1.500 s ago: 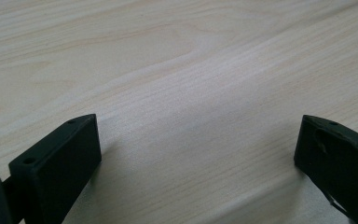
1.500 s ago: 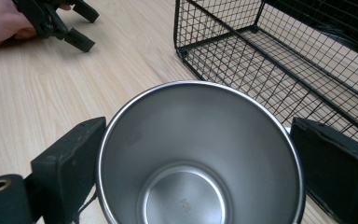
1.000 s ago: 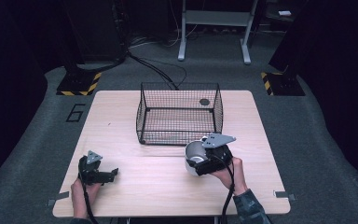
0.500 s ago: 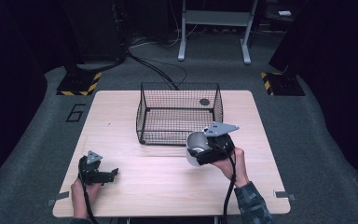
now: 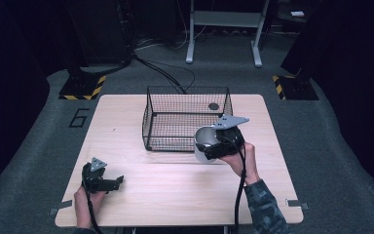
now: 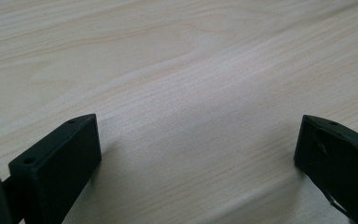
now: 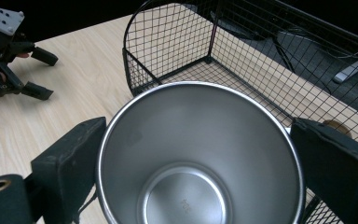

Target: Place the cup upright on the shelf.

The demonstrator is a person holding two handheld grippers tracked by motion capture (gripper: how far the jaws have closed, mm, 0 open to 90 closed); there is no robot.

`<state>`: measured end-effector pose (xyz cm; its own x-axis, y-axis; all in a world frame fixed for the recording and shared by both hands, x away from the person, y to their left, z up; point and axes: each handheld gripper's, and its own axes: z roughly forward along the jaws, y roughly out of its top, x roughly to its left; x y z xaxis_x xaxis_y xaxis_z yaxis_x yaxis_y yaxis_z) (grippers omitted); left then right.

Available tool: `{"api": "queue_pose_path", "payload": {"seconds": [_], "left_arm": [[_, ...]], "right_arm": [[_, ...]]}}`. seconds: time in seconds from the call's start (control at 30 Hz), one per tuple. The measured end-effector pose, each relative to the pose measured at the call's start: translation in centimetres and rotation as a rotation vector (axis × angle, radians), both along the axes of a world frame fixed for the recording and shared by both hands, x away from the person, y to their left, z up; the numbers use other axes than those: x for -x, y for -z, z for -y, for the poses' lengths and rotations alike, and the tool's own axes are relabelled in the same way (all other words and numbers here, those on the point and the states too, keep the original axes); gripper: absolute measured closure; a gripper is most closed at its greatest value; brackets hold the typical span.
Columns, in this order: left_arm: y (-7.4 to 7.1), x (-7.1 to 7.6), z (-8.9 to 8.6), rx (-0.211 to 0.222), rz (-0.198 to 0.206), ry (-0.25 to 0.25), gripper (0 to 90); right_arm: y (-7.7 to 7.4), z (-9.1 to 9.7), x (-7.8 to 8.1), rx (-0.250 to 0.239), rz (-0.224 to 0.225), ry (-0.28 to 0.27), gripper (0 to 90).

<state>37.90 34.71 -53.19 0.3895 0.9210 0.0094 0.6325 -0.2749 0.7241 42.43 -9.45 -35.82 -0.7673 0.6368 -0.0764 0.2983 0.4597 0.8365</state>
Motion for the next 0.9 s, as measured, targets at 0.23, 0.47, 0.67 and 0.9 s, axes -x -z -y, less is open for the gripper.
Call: {"api": "queue_pose_path", "payload": {"seconds": [0.23, 0.47, 0.67, 0.9], "left_arm": [[0.0, 0.0, 0.0, -0.005, -0.003, 0.005, 0.4], [0.0, 0.0, 0.0, -0.006, -0.003, 0.006, 0.4], [0.0, 0.0, -0.1, -0.006, -0.004, 0.006, 0.4], [0.0, 0.0, 0.0, -0.005, -0.003, 0.005, 0.4]], "right_arm": [[-0.7, -0.2, -1.2, 0.001, -0.002, 0.001, 5.9], [-1.5, -0.3, -2.7, -0.008, -0.001, 0.018, 6.0], [-1.9, -0.5, -3.9, -0.014, -0.003, 0.029, 6.0], [-2.2, -0.7, -5.1, -0.013, -0.02, 0.039, 6.0]]}}
